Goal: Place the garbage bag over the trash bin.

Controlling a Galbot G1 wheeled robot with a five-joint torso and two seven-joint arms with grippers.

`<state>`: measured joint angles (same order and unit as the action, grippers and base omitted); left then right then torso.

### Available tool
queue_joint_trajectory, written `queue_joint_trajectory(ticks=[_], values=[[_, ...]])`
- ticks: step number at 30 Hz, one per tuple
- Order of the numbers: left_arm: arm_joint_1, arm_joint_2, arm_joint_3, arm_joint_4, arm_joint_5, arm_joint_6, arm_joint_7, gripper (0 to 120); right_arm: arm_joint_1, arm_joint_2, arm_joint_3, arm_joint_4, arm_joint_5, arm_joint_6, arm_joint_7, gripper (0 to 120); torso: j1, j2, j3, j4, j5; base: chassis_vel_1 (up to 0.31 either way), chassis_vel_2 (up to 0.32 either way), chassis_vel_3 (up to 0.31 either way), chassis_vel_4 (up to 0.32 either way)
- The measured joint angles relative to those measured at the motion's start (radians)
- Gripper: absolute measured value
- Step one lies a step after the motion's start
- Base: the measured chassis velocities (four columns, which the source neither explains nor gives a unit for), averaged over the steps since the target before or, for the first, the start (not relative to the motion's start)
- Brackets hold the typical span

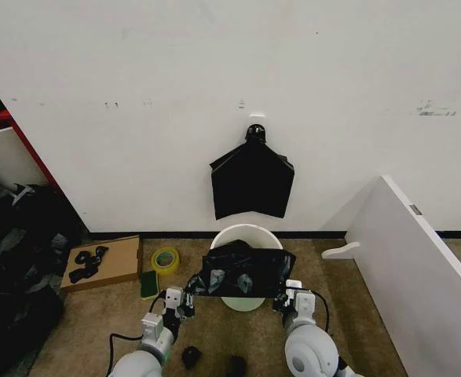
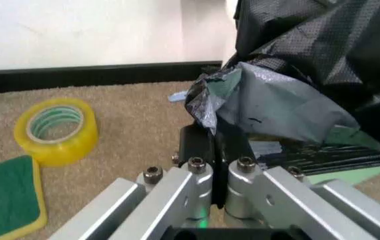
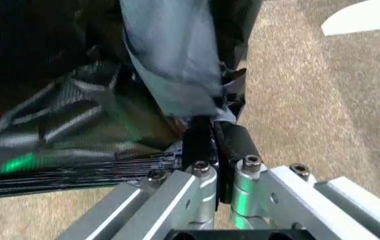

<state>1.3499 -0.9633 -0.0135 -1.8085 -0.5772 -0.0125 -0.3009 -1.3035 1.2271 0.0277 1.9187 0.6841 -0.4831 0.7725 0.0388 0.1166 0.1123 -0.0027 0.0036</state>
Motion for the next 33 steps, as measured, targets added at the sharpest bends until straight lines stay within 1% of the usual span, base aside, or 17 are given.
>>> queue_joint_trajectory(ticks=[5,10,12,13,14,17,20,21,24,25,26,27,28,31,32,33], values=[[-0.047,-0.029,0.023,0.050,-0.005,0.020,-0.019,0,0.015,0.006,-0.007,-0.040,-0.029,0.023,-0.024,0,0.000,0.000,0.000,0.0000,-0.0001,0.000,0.000,0.000,0.000],[-0.050,-0.036,0.023,0.044,-0.009,0.022,-0.023,1,0.001,-0.002,-0.008,-0.029,-0.046,0.035,-0.046,1,0.000,0.000,0.000,-0.0001,-0.0001,0.000,0.000,0.000,0.000],[-0.028,-0.022,0.011,0.011,-0.013,0.022,-0.023,11,-0.022,-0.019,-0.007,0.000,-0.059,0.047,-0.061,11,0.000,0.000,0.000,-0.0001,-0.0001,0.000,0.000,0.000,0.000],[-0.028,-0.022,0.011,0.011,-0.013,0.022,-0.023,11,-0.022,-0.019,-0.007,0.000,-0.059,0.047,-0.061,11,0.000,0.000,0.000,-0.0001,-0.0001,0.000,0.000,0.000,0.000],[-0.015,-0.015,0.001,-0.005,-0.012,0.022,-0.022,16,-0.032,-0.026,-0.007,0.013,-0.066,0.054,-0.066,15,0.000,0.000,0.000,0.0000,-0.0001,0.000,0.000,0.000,0.000],[0.023,0.005,-0.032,-0.047,-0.010,0.026,-0.016,26,-0.059,-0.042,-0.005,0.046,-0.075,0.066,-0.074,26,0.000,0.000,0.000,0.0000,0.0000,0.000,0.000,0.000,0.000],[0.050,0.019,-0.055,-0.070,-0.002,0.026,-0.012,38,-0.080,-0.054,-0.005,0.066,-0.088,0.075,-0.080,36,0.000,0.000,0.000,0.0000,-0.0001,0.000,0.000,0.000,0.000],[0.050,0.019,-0.055,-0.070,-0.002,0.026,-0.012,38,-0.080,-0.054,-0.005,0.066,-0.088,0.075,-0.080,36,0.000,0.000,0.000,0.0000,-0.0001,0.000,0.000,0.000,0.000],[0.076,0.034,-0.078,-0.089,0.009,0.022,-0.008,51,-0.108,-0.068,-0.003,0.088,-0.120,0.092,-0.105,49,0.000,0.000,0.000,0.0000,-0.0001,0.000,0.000,0.000,0.000],[0.091,0.041,-0.088,-0.101,0.012,0.018,-0.007,58,-0.127,-0.076,0.000,0.102,-0.140,0.106,-0.123,55,0.000,0.000,0.000,0.0001,-0.0001,0.000,0.000,0.000,0.000],[0.108,0.047,-0.094,-0.118,0.013,0.012,-0.007,61,-0.146,-0.083,0.006,0.117,-0.159,0.124,-0.142,61,0.000,0.000,0.000,-0.0001,-0.0001,0.000,0.000,0.000,0.000],[0.121,0.051,-0.096,-0.129,0.013,0.006,-0.006,65,-0.161,-0.088,0.012,0.127,-0.173,0.137,-0.155,65,0.000,0.000,0.000,-0.0001,-0.0001,0.000,0.000,0.000,0.000],[0.121,0.051,-0.096,-0.129,0.013,0.006,-0.006,65,-0.161,-0.088,0.012,0.127,-0.173,0.137,-0.155,65,0.000,0.000,0.000,-0.0001,-0.0001,0.000,0.000,0.000,0.000],[0.160,0.054,-0.103,-0.163,0.012,-0.010,-0.006,77,-0.200,-0.098,0.030,0.150,-0.216,0.181,-0.176,76,0.000,0.000,0.000,0.0000,-0.0001,0.000,0.000,0.000,0.000],[0.175,0.055,-0.105,-0.178,0.010,-0.018,-0.008,82,-0.215,-0.100,0.037,0.159,-0.230,0.196,-0.178,83,0.000,0.000,0.000,0.0000,-0.0001,0.000,0.000,0.000,0.000],[0.188,0.057,-0.106,-0.192,0.006,-0.023,-0.010,88,-0.227,-0.102,0.042,0.168,-0.239,0.208,-0.178,86,0.000,0.000,0.000,0.0000,-0.0001,0.000,0.000,0.000,0.000]])
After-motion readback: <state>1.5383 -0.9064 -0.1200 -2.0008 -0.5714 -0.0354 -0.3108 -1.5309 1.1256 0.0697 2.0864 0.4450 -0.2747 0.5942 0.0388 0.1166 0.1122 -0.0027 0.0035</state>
